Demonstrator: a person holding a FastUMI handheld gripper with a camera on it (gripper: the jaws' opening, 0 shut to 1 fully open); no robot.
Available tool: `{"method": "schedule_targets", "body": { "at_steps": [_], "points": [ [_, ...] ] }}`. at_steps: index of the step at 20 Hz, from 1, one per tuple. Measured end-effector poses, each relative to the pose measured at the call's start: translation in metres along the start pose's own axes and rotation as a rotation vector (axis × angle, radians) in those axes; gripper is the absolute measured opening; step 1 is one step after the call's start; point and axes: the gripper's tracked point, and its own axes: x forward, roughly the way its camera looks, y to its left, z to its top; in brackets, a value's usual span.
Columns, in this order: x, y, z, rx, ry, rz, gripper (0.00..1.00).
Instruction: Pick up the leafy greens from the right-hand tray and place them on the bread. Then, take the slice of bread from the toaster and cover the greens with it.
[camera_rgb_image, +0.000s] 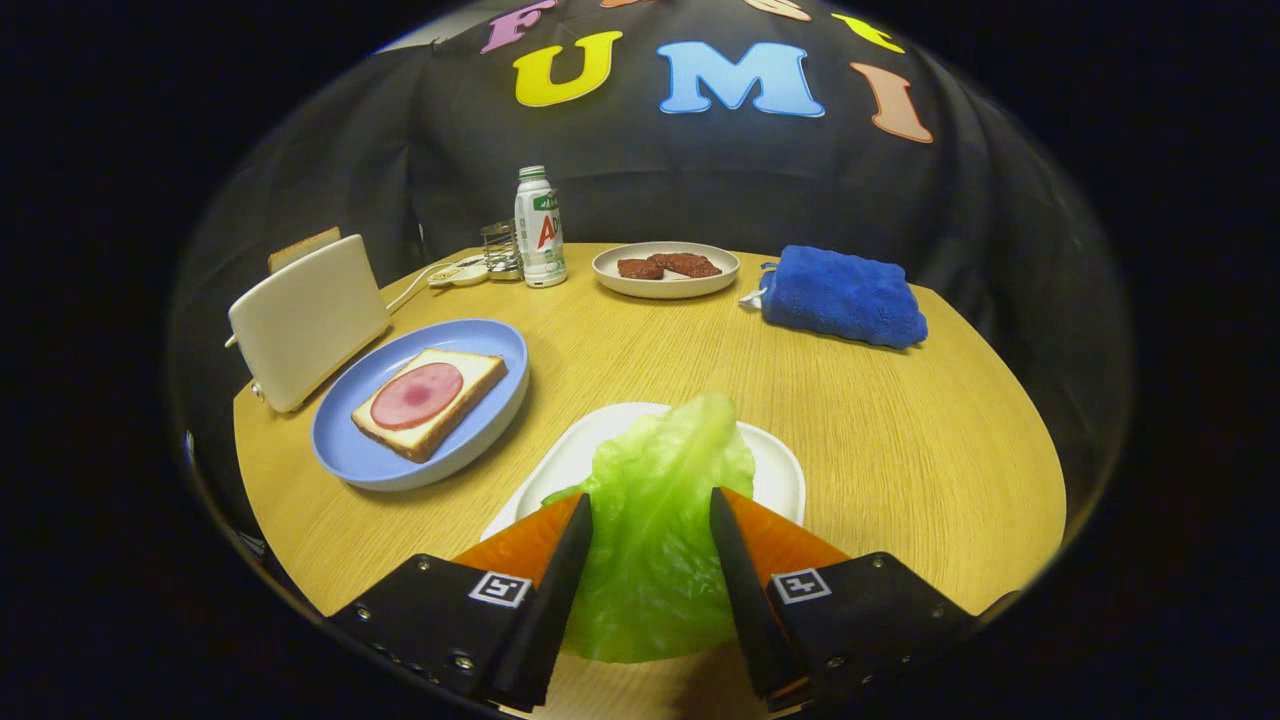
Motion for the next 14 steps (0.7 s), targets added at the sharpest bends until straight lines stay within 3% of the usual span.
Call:
{"method": "schedule_targets", "body": {
  "at_steps": [2, 4, 9, 14],
  "points": [
    [-0.0006, 0.0028, 0.0032, -0.008, -0.003, 0.022, 0.73],
    [0.0007, 0.0051, 0.0004, 0.063, -0.002, 0.021, 0.06],
    [-0.0020, 0.0043, 0.0014, 0.024, -0.007, -0.003, 0.06],
    [-0.0008, 0.0040, 0.0018, 0.096, -0.015, 0.021, 0.00]
  ]
}}
